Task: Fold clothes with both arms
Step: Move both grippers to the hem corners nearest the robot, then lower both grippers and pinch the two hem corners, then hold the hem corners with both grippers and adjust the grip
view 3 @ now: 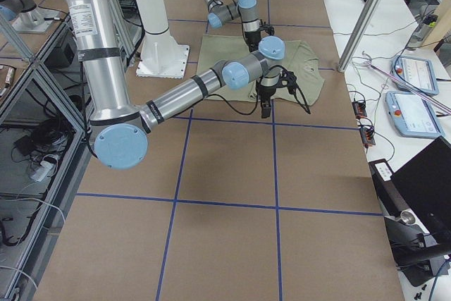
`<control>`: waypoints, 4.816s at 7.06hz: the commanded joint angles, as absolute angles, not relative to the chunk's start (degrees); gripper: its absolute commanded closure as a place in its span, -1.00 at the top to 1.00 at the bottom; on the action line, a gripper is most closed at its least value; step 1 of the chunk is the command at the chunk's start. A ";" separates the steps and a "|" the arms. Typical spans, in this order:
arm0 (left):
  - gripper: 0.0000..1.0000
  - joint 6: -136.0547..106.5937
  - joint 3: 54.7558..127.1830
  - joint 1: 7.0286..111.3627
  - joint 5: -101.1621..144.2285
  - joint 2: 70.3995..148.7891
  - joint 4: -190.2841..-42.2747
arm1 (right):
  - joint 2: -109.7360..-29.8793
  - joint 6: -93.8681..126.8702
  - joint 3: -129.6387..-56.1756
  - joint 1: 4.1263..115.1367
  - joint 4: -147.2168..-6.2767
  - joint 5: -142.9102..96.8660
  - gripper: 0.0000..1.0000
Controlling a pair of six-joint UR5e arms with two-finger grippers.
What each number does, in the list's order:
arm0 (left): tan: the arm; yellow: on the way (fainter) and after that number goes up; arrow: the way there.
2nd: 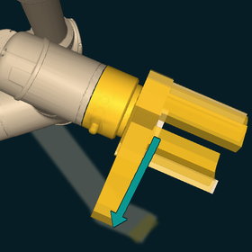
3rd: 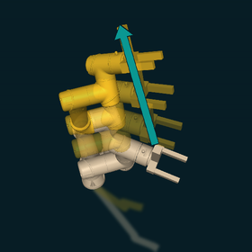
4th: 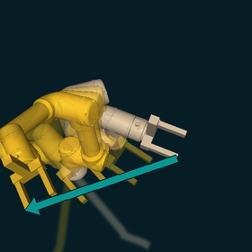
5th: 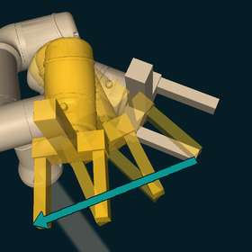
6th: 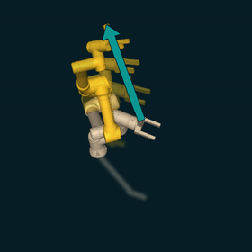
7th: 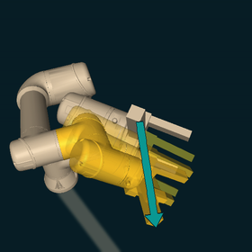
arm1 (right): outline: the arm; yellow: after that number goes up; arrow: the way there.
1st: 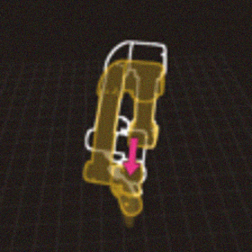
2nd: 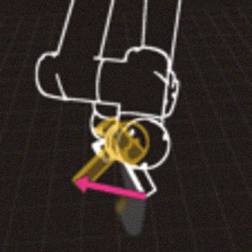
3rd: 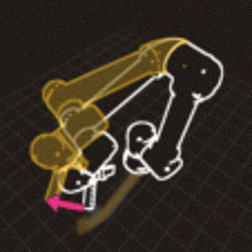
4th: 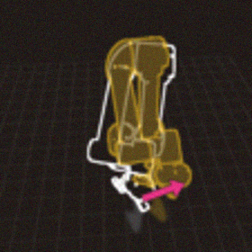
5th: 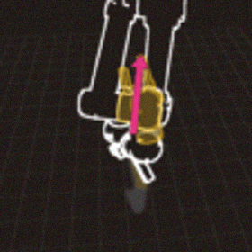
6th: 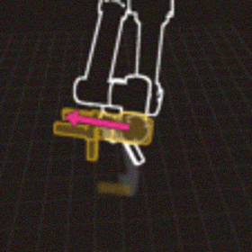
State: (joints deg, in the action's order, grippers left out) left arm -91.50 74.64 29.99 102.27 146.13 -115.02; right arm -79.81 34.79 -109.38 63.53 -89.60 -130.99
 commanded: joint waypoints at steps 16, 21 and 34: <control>1.00 -65.83 121.82 34.63 104.50 104.15 -102.66 | -86.13 89.65 -116.99 12.22 -75.32 -98.61 0.80; 1.00 -65.74 121.82 34.63 104.50 104.15 -102.66 | -86.13 89.65 -116.10 12.22 -75.24 -99.66 0.02; 0.96 -94.20 118.66 13.38 99.76 99.68 -101.95 | -86.04 91.76 -123.31 14.68 -74.71 -100.19 -1.00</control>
State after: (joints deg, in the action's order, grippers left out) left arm -91.24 119.50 15.88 99.98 100.77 -102.09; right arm -86.02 91.75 -123.24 14.32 -74.71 -100.13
